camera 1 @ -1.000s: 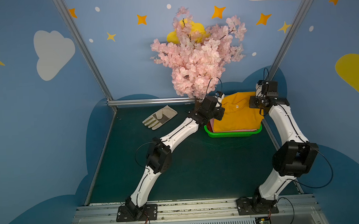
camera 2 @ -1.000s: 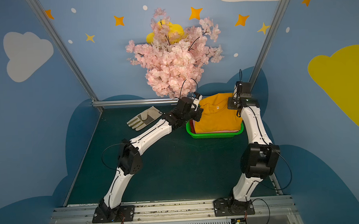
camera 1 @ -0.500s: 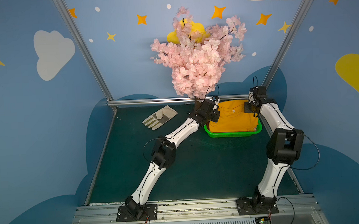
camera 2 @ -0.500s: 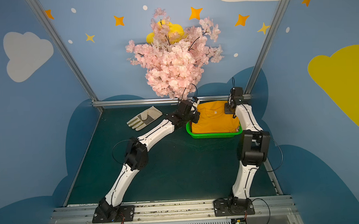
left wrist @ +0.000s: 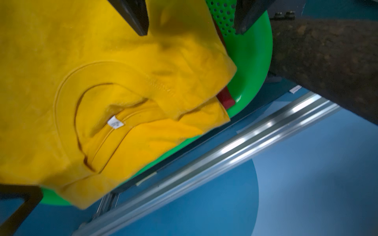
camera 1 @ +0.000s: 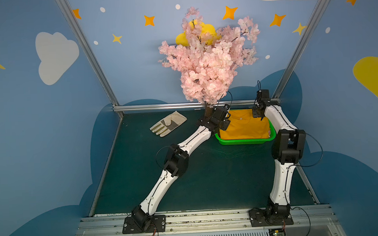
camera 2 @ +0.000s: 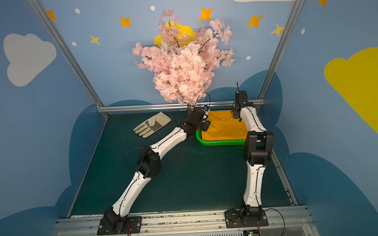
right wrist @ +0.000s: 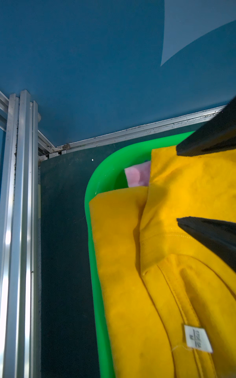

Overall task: Put the folded t-shirts into the basket
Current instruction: Place the T-shirt in the bin.

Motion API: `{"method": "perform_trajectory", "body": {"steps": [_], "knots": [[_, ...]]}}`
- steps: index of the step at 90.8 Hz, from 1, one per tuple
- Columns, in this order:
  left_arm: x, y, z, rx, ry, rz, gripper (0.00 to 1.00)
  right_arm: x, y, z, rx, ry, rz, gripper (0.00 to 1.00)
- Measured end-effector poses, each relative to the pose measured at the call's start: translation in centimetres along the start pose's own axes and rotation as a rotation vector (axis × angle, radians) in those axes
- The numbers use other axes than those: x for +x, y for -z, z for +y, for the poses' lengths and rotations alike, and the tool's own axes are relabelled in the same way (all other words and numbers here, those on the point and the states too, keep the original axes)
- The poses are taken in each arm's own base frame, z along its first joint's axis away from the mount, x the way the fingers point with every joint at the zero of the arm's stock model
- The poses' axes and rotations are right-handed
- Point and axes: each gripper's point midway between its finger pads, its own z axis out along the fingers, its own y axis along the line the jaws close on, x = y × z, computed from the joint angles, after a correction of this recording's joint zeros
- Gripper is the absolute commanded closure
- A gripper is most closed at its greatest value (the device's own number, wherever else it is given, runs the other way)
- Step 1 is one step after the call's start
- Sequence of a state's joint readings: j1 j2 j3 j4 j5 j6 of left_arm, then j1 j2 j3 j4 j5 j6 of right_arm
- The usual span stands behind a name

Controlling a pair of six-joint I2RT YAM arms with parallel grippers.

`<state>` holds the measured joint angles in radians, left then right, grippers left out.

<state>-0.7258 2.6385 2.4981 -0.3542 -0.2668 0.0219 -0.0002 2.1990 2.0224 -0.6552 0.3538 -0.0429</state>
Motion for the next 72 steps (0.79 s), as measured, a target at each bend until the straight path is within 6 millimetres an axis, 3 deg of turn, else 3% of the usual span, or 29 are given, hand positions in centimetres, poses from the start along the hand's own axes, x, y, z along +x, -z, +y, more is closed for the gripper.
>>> {"method": "perform_trajectory", "body": {"steps": [17, 40, 57, 72], "knots": [[1.5, -0.2, 0.3, -0.018, -0.051, 0.038, 0.25, 0.9, -0.3, 0.4, -0.055, -0.035, 0.014, 0.54], [-0.9, -0.2, 0.8, -0.05, -0.13, -0.023, 0.23, 2.1, -2.7, 1.3, -0.077, -0.057, 0.053, 0.58], [1.8, -1.6, 0.7, -0.058, -0.203, 0.041, 0.21, 5.0, -6.2, 2.7, -0.077, -0.041, 0.14, 0.58], [2.1, -1.7, 0.5, -0.063, -0.259, 0.053, 0.19, 5.1, -6.4, 2.6, -0.072, -0.036, 0.151, 0.57]]}}
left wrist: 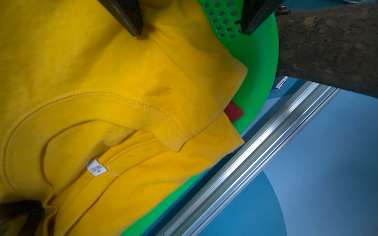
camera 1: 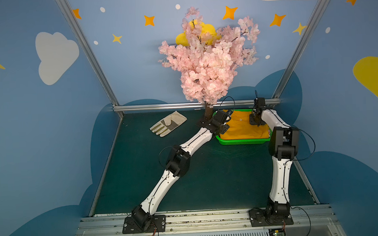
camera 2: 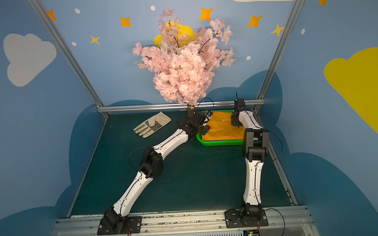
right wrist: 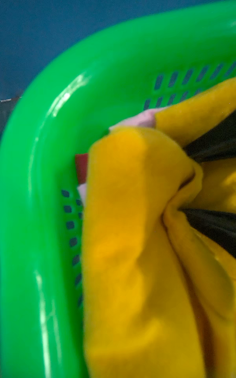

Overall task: Put the folded t-shirts into the basket
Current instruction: Place the T-shirt in the bin, then reset both arms

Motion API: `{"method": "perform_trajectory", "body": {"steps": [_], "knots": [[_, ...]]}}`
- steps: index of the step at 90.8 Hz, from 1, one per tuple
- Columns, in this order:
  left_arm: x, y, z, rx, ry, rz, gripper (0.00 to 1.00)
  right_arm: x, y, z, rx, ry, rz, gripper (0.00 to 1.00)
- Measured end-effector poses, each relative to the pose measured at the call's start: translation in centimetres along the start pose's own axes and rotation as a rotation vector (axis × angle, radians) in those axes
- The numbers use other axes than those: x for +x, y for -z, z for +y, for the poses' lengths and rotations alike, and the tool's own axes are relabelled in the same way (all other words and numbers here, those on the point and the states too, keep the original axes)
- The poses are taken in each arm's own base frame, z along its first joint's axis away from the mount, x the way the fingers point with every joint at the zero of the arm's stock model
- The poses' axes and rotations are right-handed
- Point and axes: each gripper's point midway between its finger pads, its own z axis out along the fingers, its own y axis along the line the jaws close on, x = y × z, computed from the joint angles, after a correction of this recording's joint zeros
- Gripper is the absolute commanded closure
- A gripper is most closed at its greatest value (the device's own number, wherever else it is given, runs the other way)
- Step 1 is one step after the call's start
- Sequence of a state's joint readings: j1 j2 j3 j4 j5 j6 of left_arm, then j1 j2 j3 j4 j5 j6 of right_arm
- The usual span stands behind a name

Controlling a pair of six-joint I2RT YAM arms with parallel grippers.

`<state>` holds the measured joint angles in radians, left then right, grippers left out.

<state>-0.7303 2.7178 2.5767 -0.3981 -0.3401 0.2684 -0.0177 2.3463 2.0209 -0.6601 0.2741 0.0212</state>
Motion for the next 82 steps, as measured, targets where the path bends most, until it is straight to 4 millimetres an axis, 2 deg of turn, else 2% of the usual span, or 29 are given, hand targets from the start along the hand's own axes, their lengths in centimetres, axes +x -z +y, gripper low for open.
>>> {"method": "perform_trajectory", "body": {"steps": [11, 22, 30, 37, 50, 61, 75, 82], "knots": [[0.3, 0.1, -0.1, -0.009, -0.04, 0.014, 0.18, 0.1, 0.2, 0.1, -0.002, 0.004, 0.006, 0.54], [0.4, 0.3, -0.5, -0.016, -0.08, 0.027, 0.16, 0.1, 1.3, -0.1, -0.009, 0.009, 0.013, 0.51], [0.3, 1.0, -0.9, -0.02, -0.104, 0.044, 0.14, -0.3, 3.5, -0.2, -0.021, 0.007, -0.002, 0.49], [0.5, 2.0, -1.1, -0.021, -0.122, 0.067, 0.13, -0.9, 6.3, -0.5, -0.037, 0.0, -0.038, 0.47], [0.2, 5.4, -1.3, -0.019, -0.125, 0.092, 0.12, -1.9, 12.4, -1.2, -0.07, -0.02, -0.129, 0.45], [-0.2, 9.3, -1.1, -0.013, -0.109, 0.08, 0.11, -1.1, 16.4, -1.6, -0.088, -0.038, -0.184, 0.4], [0.4, 14.6, -0.4, 0.005, -0.053, 0.03, 0.11, 1.9, 18.8, -0.8, -0.112, -0.042, -0.2, 0.32], [1.8, 17.2, 0.2, 0.008, -0.016, 0.008, 0.09, 4.0, 19.4, 0.0, -0.121, -0.03, -0.193, 0.28]]}}
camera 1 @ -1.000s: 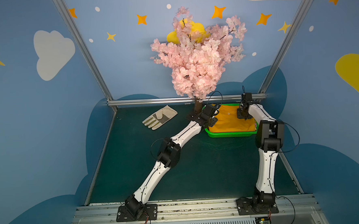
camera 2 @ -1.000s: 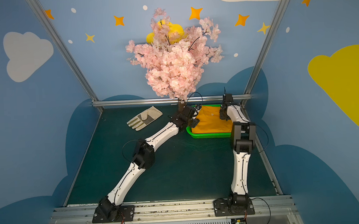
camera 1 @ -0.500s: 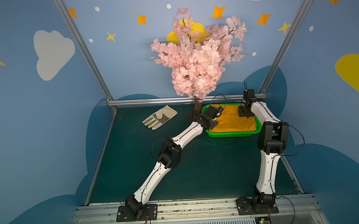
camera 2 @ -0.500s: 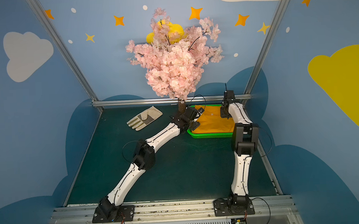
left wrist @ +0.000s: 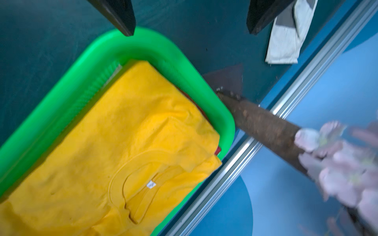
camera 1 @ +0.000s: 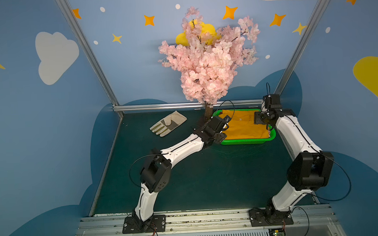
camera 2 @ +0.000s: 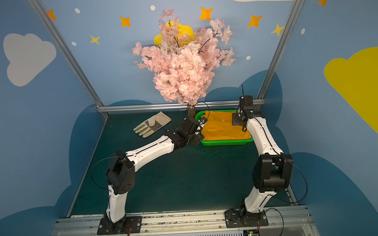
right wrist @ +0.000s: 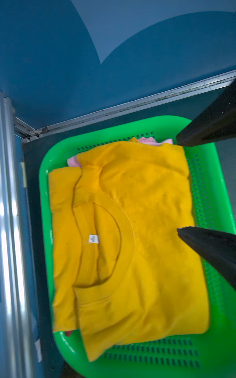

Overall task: Put the folded t-shirts into the basket
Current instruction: Reset both arms

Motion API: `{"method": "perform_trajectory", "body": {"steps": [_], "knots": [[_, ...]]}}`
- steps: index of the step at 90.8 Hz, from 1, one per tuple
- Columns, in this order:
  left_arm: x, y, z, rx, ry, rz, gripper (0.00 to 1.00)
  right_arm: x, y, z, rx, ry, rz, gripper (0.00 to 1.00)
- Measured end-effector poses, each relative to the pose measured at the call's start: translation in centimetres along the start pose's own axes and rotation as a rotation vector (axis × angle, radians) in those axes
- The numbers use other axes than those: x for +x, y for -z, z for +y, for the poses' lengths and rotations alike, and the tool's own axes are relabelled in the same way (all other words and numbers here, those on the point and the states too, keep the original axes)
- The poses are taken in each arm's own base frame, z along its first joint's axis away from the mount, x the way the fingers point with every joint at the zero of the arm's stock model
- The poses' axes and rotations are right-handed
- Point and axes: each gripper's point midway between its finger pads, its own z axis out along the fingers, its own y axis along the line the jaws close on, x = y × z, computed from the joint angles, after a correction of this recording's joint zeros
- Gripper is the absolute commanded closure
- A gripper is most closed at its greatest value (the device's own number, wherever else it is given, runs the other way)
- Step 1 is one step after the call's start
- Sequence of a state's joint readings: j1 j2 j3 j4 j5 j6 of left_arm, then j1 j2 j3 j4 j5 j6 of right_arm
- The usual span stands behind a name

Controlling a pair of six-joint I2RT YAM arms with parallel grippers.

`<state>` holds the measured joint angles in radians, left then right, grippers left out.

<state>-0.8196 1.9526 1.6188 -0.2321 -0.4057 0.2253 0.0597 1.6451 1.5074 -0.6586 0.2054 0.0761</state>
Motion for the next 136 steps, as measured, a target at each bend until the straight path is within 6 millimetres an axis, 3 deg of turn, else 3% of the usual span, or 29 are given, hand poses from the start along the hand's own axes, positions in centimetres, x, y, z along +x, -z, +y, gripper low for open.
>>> {"method": "perform_trajectory", "body": {"steps": [20, 33, 49, 67, 83, 95, 112, 123, 136], "knots": [[5.8, 7.1, 3.5, -0.027, 0.159, -0.063, 0.06, 3.5, 3.4, 3.2, -0.021, 0.067, -0.054, 0.13], [11.6, 10.7, 7.7, -0.102, 0.295, -0.086, 0.0, 5.0, 5.2, 4.1, -0.013, 0.099, -0.113, 0.07], [19.2, 15.0, 12.6, -0.253, 0.463, -0.117, 0.0, 8.0, 4.7, 2.6, 0.052, 0.095, -0.125, 0.04], [23.3, 19.1, 16.7, -0.486, 0.563, -0.222, 0.0, 11.1, 2.9, 1.1, 0.113, 0.089, -0.115, 0.04], [27.6, 18.7, 19.1, -0.616, 0.607, -0.164, 0.0, 12.8, 0.6, 0.0, 0.131, 0.056, -0.113, 0.04], [30.6, 16.9, 20.2, -0.633, 0.641, -0.11, 0.0, 13.7, -1.6, -0.2, 0.134, 0.048, -0.122, 0.04], [34.9, 13.9, 20.3, -0.59, 0.714, -0.049, 0.0, 15.1, -4.3, -0.7, 0.147, 0.058, -0.148, 0.04], [35.8, 12.9, 20.5, -0.541, 0.781, -0.071, 0.0, 14.6, -5.0, -1.2, 0.157, 0.057, -0.183, 0.05], [34.9, 11.4, 20.9, -0.472, 0.804, -0.123, 0.0, 13.2, -4.9, -1.6, 0.141, 0.019, -0.276, 0.04]]}}
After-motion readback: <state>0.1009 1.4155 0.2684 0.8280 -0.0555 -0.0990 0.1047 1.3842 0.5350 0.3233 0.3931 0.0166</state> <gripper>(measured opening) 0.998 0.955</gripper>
